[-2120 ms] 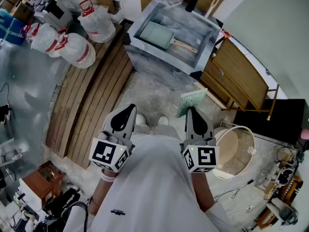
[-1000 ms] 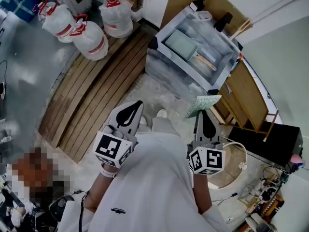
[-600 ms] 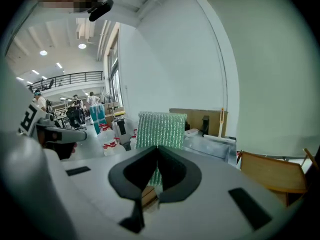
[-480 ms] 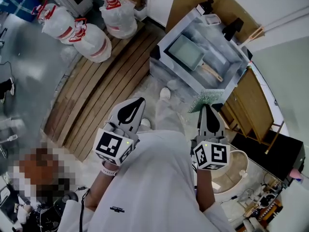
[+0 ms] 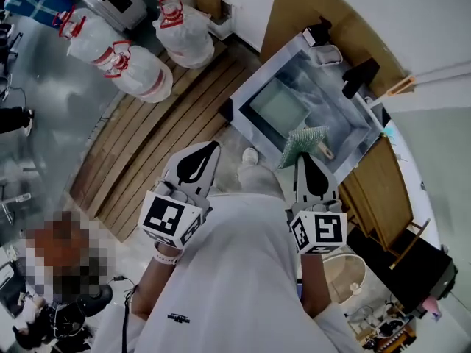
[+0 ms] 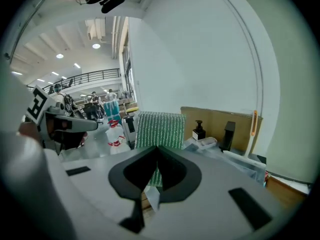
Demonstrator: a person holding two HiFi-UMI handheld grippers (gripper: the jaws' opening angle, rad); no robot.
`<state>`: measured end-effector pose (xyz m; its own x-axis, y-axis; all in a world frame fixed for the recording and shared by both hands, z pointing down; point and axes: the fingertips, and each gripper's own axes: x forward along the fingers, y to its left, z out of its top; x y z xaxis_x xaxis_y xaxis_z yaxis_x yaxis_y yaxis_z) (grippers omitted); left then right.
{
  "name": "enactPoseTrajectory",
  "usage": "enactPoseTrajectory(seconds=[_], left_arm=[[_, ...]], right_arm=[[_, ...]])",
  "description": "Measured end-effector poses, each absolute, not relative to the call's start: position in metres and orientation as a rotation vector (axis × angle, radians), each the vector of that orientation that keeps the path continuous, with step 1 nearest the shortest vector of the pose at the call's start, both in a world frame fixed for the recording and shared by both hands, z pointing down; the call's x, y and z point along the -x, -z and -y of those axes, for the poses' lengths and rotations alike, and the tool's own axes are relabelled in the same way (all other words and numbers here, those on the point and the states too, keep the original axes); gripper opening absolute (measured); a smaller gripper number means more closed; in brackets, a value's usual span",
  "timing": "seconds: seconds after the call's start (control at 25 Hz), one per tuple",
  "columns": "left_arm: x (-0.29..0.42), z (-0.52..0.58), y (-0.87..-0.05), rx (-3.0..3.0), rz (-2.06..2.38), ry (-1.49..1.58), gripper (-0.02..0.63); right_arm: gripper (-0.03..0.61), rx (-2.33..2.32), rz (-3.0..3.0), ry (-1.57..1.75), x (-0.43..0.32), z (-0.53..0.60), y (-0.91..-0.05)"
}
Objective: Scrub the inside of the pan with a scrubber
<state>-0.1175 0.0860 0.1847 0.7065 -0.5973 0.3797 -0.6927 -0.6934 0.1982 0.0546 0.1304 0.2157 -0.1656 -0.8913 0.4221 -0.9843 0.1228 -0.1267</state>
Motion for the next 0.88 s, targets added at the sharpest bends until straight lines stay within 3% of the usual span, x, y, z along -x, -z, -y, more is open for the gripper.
enactPoseTrajectory(seconds=[0.88], left_arm=[[0.086,-0.021,-0.204,-2.49,1.072,-0.411,0.005]], right_arm=[[0.008,-1.677,2.094,-0.638,-0.091,-0.055,-0.261]])
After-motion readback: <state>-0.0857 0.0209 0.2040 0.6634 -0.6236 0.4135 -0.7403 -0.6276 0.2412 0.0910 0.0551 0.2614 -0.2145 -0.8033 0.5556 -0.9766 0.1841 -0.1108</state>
